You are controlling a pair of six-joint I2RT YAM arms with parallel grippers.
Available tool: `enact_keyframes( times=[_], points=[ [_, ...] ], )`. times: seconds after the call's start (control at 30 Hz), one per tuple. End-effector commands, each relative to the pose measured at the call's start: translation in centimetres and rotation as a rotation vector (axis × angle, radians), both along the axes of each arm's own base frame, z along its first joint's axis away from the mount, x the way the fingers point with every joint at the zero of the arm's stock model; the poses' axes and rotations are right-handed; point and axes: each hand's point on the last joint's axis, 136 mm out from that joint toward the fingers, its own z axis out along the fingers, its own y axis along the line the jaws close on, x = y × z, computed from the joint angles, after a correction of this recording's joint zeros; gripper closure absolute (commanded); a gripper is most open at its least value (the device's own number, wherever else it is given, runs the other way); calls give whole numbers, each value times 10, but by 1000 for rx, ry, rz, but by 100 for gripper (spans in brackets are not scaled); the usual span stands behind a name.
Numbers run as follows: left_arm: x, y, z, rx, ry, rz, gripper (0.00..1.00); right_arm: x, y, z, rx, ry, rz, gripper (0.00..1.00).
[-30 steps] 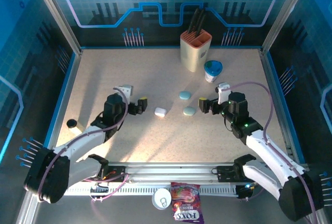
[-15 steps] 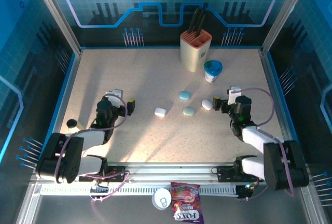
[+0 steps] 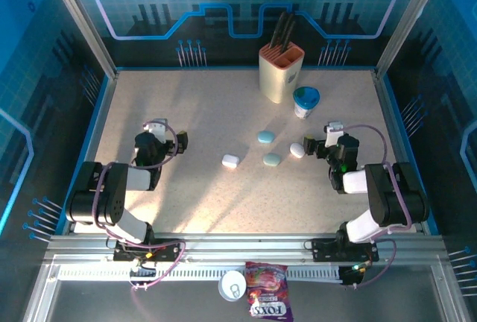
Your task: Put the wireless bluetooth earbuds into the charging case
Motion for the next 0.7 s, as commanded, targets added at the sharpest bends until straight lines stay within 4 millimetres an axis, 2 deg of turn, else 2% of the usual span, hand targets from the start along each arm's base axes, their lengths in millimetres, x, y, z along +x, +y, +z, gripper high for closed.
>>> enact_keyframes(
  times=[0.0,0.27,0.67],
  points=[
    [8,0,13,-3,-46,25,1,11,-2,18,-13,-61,-1,0],
    [8,-3,13,23,-50,27,1,12,-3,19,-78,-68,-64,0],
    [8,-2,12,17,-48,25,1,15,3,18,-97,-56,-46,0]
  ],
)
